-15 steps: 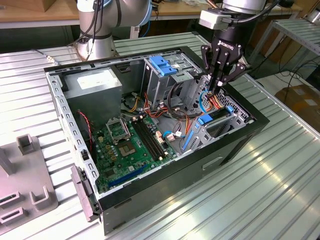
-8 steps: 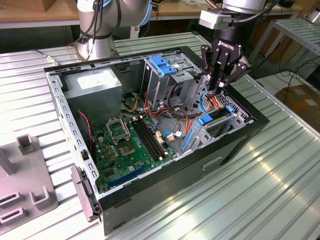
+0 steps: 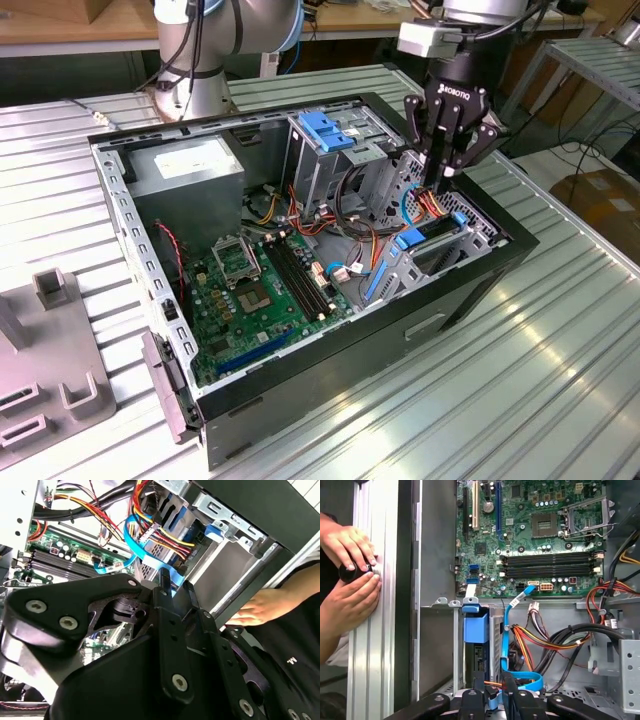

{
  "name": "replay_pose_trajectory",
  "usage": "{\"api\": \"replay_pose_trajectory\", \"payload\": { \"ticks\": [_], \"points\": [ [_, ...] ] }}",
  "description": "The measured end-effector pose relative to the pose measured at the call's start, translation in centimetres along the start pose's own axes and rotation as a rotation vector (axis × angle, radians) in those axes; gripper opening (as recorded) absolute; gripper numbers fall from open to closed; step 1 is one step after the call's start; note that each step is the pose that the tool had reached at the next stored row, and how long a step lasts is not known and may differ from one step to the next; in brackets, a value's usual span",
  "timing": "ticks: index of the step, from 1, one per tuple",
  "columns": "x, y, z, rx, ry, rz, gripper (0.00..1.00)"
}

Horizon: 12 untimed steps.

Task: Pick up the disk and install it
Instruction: 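Insert the second disk wire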

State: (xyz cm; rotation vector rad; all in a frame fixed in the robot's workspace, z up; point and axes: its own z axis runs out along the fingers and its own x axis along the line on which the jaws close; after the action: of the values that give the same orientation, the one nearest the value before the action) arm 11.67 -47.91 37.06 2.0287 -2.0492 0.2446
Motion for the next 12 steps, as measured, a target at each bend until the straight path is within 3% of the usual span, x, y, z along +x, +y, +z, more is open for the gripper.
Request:
{"api": "replay_pose_trajectory", "payload": {
  "ticks": [5, 7, 10, 12],
  "points": [
    [-0.08, -0.02, 0.10, 0.0000, 0.0070, 0.000, 0.27],
    [-0.08, -0.03, 0.15, 0.0000, 0.0075, 0.000, 0.16],
    [-0.03, -0.03, 0.29, 0.0005, 0.0072, 0.000, 0.16],
    [0.44, -0.05, 0.53, 0.0035, -0.0004, -0.001, 0.16]
  ]
}}
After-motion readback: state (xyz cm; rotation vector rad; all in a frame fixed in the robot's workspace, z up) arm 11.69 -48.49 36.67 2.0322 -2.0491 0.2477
